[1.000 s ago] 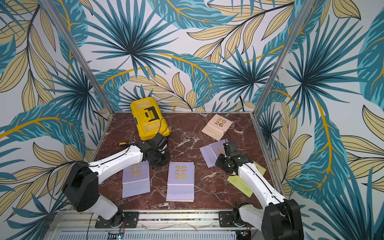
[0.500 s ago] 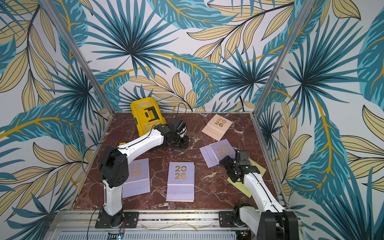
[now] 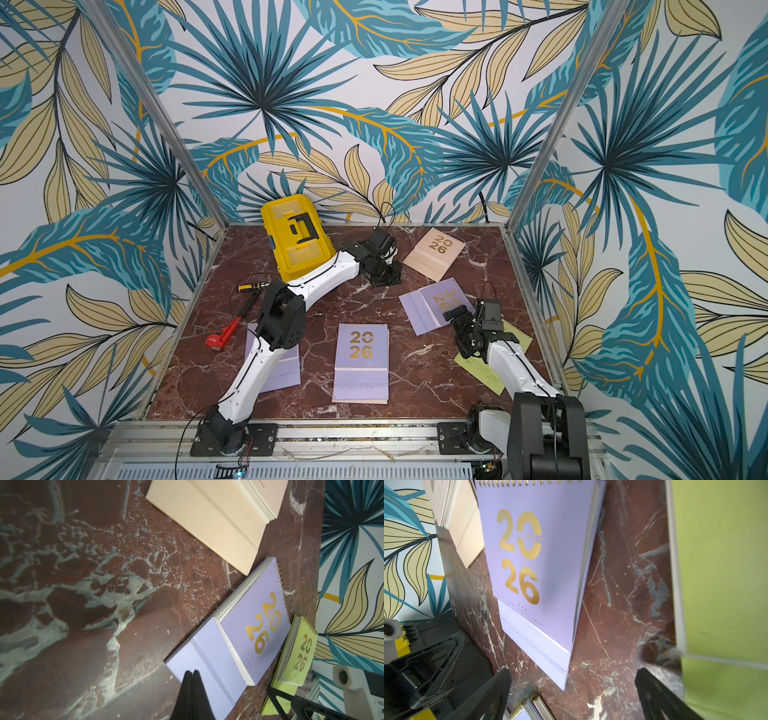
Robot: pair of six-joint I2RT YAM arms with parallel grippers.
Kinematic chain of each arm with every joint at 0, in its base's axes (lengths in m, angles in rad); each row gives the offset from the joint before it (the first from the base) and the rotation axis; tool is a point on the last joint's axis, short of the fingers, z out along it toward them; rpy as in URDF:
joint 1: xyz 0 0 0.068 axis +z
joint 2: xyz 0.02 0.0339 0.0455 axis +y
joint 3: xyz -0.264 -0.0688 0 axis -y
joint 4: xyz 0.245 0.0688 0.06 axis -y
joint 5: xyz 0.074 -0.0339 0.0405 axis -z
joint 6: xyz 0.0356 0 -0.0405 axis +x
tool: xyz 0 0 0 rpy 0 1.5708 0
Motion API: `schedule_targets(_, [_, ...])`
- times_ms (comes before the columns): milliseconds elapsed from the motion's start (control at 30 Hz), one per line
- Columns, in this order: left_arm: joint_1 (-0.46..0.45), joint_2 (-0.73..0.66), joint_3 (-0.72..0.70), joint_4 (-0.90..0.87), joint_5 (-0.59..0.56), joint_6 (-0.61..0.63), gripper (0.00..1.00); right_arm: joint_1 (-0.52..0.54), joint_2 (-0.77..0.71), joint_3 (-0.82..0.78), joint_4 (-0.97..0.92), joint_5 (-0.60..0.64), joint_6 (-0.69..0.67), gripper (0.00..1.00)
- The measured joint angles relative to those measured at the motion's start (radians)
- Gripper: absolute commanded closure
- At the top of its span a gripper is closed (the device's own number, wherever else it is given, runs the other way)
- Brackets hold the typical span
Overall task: Stack the calendars
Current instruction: Pick up the calendar at the center of the board.
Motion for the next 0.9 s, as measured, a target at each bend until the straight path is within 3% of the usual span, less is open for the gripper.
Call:
schedule_targets(267, [-0.003, 0.12, 0.094, 0.0, 0.02, -0.019, 1.0, -0.014, 0.076, 0.01, 0.091, -0.045, 0.023, 0.05])
schedule_targets(633, [-0.006, 0.154, 0.128, -0.002, 0.046, -0.037, 1.0, -0.018, 0.137, 0.024, 0.168, -0.081, 0.034, 0.05])
schedule_targets(900, [-0.016, 0.163, 0.128, 0.006, 0.076, -0.049, 1.0, -0.029, 0.219, 0.022, 0.335, -0.141, 0.08, 0.05])
